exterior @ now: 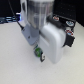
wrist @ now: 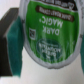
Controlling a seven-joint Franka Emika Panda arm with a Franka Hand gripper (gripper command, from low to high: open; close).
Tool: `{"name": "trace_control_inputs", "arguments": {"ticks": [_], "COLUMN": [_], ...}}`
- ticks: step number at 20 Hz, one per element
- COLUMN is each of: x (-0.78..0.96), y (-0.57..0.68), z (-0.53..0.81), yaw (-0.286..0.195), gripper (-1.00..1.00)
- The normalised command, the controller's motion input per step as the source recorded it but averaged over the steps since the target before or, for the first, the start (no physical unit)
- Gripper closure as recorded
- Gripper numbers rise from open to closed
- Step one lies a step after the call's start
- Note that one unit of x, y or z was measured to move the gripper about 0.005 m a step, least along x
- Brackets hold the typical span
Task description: Open the kcup holder, insert the kcup into the holder, and close the kcup holder
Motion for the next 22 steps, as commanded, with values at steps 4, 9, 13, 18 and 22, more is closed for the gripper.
{"name": "trace_control_inputs", "arguments": {"ticks": [4, 9, 13, 18, 22], "x": [-0.1, -0.16, -0.18, -0.22, -0.29], "y": [0.44, 0.47, 0.5, 0.5, 0.49], "z": [0.66, 0.51, 0.44, 0.36, 0.25], "yaw": [0.109, 0.09, 0.076, 0.071, 0.072], "gripper": [1.0, 1.0, 1.0, 1.0, 1.0]}}
